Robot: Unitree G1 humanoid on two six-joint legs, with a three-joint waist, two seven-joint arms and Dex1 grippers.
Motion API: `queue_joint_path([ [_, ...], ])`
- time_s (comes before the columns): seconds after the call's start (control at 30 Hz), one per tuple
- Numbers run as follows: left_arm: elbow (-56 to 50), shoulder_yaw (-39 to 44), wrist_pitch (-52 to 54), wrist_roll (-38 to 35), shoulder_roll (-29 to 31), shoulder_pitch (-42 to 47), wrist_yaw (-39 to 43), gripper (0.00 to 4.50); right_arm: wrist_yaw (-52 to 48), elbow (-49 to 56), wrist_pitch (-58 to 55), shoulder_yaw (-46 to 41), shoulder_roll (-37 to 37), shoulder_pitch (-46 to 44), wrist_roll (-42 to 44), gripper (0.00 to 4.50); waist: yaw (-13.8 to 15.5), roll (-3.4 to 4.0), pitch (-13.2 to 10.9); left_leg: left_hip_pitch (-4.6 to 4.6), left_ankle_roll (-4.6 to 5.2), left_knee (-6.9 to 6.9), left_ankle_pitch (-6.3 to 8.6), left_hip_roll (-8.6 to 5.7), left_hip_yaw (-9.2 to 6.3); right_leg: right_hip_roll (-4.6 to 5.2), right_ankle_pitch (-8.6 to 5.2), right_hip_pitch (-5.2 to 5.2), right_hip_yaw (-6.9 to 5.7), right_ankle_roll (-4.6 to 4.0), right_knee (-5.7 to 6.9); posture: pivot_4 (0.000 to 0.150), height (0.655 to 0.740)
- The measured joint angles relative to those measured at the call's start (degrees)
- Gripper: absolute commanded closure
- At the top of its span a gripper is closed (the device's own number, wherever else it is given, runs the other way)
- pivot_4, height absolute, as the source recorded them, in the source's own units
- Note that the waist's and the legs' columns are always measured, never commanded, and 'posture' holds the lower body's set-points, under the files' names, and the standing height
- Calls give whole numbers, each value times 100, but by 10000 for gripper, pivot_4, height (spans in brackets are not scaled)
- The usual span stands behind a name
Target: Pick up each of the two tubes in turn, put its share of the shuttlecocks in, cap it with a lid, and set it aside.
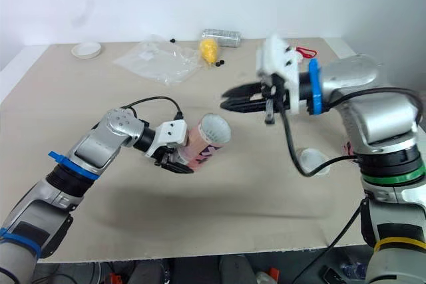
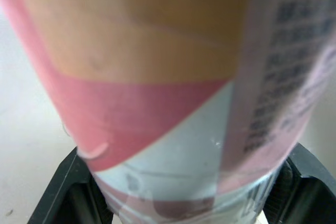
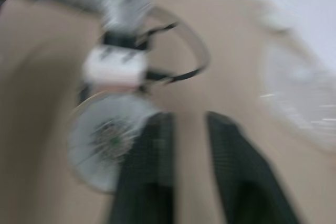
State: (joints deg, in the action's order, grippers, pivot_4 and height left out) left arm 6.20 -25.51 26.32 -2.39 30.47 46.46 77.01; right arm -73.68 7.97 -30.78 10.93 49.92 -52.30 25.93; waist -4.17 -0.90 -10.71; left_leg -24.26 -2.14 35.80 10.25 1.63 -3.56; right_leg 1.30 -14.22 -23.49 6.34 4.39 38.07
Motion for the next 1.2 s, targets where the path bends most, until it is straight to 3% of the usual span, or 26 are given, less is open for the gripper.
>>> queue_joint_path([
  [0.2, 11, -85, 81, 16, 20, 96, 101, 16022, -675, 65, 379, 775, -31, -459, -654, 44229, -4, 2, -1, -1, 0, 0, 0, 1, -1, -1, -1, -2, -2, -2, 1, 1500, 7400],
  [0.47, 28, -112, 156, 8, -57, 139, 96, 16022, -1162, -581, 1152, 1764, -639, -713, -1738, 44229, -7, 2, -1, -3, 0, 1, 0, 1, -1, -1, 0, -3, -2, -2, 3, 1500, 7400],
  [0.7, 89, -101, 236, 0, -58, 144, 65, 16022, -1386, -1392, 1887, 2016, -1233, -1108, -2328, 44229, -16, 1, -1, 9, 0, 3, 0, 3, -2, -3, 3, 4, -3, -6, 8, 1500, 7400],
  [1.03, 98, -55, 293, -19, -10, 85, -39, 16022, -1527, -1830, 2126, 1923, -1560, -1166, -2440, 44229, -36, 1, 0, 40, 3, 5, -5, 20, -2, -23, 19, 17, -4, -25, 20, 1500, 7400],
  [1.2, 61, 29, 155, -84, -36, -34, -111, 16022, -1618, -1617, 1482, 1707, -1250, -1165, -1847, 44229, -26, 3, -2, 15, 2, 5, -6, 15, -6, -18, 14, 5, -3, -19, 18, 1500, 7400],
])
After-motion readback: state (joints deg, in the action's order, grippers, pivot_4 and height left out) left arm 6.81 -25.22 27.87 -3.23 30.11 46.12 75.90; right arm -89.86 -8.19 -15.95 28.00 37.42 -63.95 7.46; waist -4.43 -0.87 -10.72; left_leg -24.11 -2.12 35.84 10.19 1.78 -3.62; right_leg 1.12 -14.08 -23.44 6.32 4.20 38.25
